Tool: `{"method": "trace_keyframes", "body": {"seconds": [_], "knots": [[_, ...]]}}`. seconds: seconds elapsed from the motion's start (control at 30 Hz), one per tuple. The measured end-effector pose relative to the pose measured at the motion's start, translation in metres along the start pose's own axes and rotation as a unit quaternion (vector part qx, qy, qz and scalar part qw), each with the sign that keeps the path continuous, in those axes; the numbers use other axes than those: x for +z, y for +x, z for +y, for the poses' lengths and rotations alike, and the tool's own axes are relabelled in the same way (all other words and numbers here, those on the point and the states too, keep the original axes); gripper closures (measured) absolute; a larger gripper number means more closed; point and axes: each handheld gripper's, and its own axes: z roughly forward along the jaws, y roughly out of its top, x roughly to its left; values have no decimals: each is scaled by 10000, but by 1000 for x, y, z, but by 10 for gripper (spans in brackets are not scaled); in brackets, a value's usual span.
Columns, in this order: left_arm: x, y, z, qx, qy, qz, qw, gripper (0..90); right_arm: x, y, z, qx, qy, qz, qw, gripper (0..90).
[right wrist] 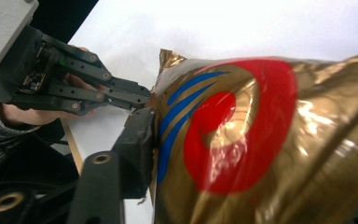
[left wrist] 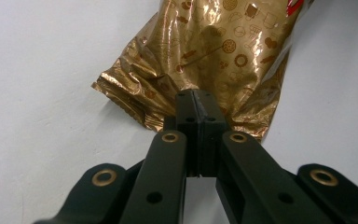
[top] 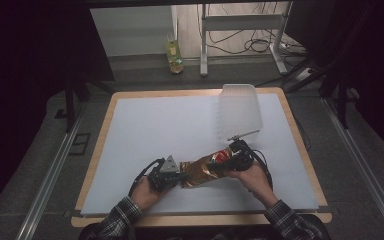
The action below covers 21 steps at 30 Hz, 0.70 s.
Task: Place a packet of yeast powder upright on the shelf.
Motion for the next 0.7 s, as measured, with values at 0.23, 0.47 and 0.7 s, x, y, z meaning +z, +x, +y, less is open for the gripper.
{"method": "trace_keyframes", "body": {"seconds": [0.23,0.47,0.7], "knots": [[-3,-1,1,213,58,188,9996,833,2,4,3,3,-69,76,9999,644],[-15,3,-1,211,-54,290,9993,595,-4,10,7,-218,-122,153,9996,662],[-21,5,-1,44,-250,289,9993,464,-15,15,12,-393,-236,39,9989,666]]}}
